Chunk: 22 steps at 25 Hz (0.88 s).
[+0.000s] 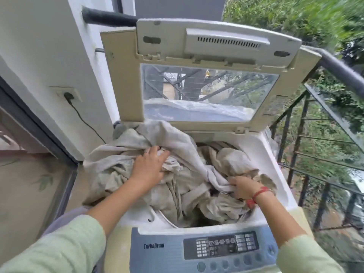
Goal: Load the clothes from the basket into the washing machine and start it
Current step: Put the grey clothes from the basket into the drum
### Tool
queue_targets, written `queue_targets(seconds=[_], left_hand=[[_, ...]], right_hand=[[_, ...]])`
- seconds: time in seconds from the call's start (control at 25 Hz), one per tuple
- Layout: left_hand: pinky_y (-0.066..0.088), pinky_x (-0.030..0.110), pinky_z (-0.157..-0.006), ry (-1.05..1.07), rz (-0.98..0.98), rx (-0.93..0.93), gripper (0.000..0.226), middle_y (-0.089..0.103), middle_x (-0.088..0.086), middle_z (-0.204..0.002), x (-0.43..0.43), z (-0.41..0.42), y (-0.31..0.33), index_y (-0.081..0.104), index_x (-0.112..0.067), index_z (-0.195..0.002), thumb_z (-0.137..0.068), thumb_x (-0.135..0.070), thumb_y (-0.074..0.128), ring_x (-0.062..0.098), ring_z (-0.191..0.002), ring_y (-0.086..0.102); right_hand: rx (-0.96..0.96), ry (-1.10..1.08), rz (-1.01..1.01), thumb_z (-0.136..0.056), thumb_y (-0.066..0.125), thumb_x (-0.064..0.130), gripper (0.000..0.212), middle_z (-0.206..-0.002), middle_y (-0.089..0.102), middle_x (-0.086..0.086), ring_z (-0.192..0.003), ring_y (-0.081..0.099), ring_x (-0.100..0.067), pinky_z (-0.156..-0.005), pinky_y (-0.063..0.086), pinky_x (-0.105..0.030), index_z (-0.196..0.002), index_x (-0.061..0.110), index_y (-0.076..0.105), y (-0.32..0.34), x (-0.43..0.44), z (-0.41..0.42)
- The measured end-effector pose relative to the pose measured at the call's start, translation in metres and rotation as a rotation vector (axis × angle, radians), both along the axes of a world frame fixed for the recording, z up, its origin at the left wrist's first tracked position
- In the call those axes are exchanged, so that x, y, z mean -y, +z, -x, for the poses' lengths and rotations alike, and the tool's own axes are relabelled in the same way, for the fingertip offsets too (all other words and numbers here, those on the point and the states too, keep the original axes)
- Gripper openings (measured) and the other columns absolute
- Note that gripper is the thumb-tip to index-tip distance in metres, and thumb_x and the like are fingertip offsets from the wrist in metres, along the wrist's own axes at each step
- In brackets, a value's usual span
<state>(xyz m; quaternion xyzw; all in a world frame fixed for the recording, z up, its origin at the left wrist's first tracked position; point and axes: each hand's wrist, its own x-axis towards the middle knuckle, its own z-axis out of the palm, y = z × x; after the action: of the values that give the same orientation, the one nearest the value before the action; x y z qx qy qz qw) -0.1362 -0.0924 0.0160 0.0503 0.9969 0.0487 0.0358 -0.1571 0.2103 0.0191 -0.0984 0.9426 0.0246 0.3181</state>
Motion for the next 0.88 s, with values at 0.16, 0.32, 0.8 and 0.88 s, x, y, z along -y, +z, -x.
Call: queue_targets(seconds=[0.16,0.32,0.8,0.88], left_hand=[[0.038,0.046,-0.093,-0.055,0.088,0.169,0.049,0.036,0.006,-0.131,-0.013,-0.007,-0.012,0.037,-0.034,-0.134,-0.088,-0.035,0.053,0.029,-0.121,0.041],[0.037,0.046,-0.094,-0.037,0.030,0.147,0.049,0.037,0.005,-0.132,-0.005,-0.010,-0.006,0.039,-0.038,-0.134,-0.088,-0.031,0.052,0.028,-0.121,0.040],[-0.011,0.060,-0.108,0.024,-0.015,0.007,0.112,-0.007,0.001,-0.156,0.053,-0.033,0.007,0.000,-0.042,-0.147,-0.060,-0.075,0.061,0.028,-0.145,-0.009],[-0.011,0.061,-0.107,0.185,-0.130,0.152,0.136,-0.033,-0.001,-0.151,0.078,-0.038,0.008,-0.023,-0.045,-0.141,-0.044,-0.082,0.065,0.027,-0.138,-0.028]], right_hand=[[-0.393,0.061,-0.084,-0.082,0.054,0.015,0.048,-0.130,0.048,-0.009,-0.115,0.052,-0.032,-0.085,0.048,-0.043,-0.128,0.021,0.044,-0.013,0.051,0.007],[0.315,0.095,-0.365,-0.089,0.056,0.017,0.063,-0.150,0.030,-0.015,-0.136,0.033,-0.032,-0.108,0.035,-0.045,-0.144,0.011,0.028,-0.041,0.067,0.006],[0.035,0.047,0.435,-0.055,0.085,0.038,0.137,-0.157,-0.019,-0.006,-0.145,0.004,-0.032,-0.115,0.021,-0.052,-0.145,0.038,-0.018,-0.054,0.106,0.046],[0.050,0.110,0.496,-0.064,0.082,0.028,0.132,-0.157,-0.017,-0.008,-0.145,0.004,-0.030,-0.115,0.023,-0.047,-0.145,0.030,-0.022,-0.083,0.139,0.029]])
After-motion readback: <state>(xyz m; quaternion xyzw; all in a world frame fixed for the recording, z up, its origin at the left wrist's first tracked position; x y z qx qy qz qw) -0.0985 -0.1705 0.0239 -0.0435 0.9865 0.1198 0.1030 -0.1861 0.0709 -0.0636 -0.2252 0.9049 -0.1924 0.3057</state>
